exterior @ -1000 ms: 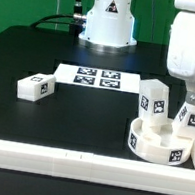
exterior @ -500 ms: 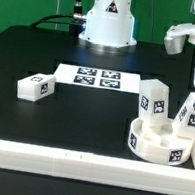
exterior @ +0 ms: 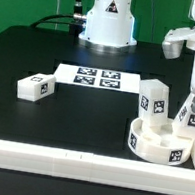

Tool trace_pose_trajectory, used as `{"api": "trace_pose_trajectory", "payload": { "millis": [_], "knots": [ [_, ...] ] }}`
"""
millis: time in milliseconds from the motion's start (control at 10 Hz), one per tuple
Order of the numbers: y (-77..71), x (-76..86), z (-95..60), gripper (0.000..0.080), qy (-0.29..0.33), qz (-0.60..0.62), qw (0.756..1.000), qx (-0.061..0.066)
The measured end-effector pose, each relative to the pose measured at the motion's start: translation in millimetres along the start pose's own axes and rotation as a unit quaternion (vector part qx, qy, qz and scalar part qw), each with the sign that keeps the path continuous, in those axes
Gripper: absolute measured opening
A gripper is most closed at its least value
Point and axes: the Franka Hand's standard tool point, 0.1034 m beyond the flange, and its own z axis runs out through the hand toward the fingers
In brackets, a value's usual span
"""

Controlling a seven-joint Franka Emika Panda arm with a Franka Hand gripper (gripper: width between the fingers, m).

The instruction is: Assemble stool

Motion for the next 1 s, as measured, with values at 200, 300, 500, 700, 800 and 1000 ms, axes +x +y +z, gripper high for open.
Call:
{"api": "trace_pose_trajectory", "payload": {
  "millis": [200, 300, 500, 700, 800, 1000],
  "knots": [
    [0.1, -0.1, 0.0, 0.0338, 0.0, 0.003, 1.0, 0.0],
    [0.2, -0.3, 0.0, 0.0338, 0.0, 0.013, 1.0, 0.0],
    [0.7, -1.9, -0.7, 0.0338, 0.0, 0.084, 0.996, 0.004],
    [1.2, -2.1, -1.0, 0.0338, -0.001, 0.166, 0.986, 0.005],
    [1.6, -2.8, -1.0, 0.034, -0.001, 0.185, 0.983, 0.005],
    [1.9, -4.9, -0.1, 0.034, 0.004, 0.265, 0.964, 0.008]
  ]
}}
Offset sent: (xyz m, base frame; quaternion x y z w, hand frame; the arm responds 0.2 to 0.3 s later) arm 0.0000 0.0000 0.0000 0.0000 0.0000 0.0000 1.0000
